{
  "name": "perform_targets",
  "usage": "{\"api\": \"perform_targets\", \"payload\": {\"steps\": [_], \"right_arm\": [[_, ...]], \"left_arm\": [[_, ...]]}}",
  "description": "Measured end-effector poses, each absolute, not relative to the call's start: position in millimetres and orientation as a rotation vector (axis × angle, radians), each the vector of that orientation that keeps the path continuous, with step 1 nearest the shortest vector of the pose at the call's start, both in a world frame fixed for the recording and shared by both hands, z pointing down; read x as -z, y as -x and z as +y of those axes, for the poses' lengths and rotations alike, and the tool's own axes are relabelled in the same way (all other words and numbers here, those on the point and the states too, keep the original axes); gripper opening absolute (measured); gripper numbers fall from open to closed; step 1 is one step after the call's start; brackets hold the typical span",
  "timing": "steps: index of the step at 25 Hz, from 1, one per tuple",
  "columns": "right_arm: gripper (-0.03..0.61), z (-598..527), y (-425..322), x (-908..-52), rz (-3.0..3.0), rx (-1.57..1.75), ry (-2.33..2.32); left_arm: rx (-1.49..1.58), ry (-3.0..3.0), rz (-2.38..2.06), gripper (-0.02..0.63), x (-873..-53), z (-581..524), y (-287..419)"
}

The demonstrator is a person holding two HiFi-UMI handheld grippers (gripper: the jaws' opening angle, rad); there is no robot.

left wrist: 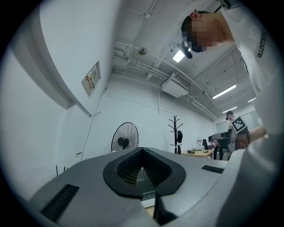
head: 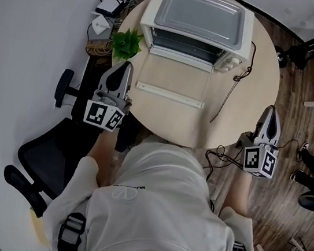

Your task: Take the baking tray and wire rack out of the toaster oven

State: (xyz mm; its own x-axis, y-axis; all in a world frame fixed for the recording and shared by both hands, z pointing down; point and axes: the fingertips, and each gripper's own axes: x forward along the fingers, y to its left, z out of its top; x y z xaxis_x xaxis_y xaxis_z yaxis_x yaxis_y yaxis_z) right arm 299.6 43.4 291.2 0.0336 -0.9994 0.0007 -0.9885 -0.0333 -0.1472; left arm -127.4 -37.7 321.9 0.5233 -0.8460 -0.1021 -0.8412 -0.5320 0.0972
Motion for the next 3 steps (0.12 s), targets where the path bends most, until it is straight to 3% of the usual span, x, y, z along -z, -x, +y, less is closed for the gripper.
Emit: {"api": "perform_targets", "payload": {"steps": [3], "right_arm": [[-0.006,42.4,-297.5,-290.3,2.121,0.150,2.175]], "left_arm": [[0.210,-2.707,-1.491,0.003,-323.3,-37.5,125.9]]}}
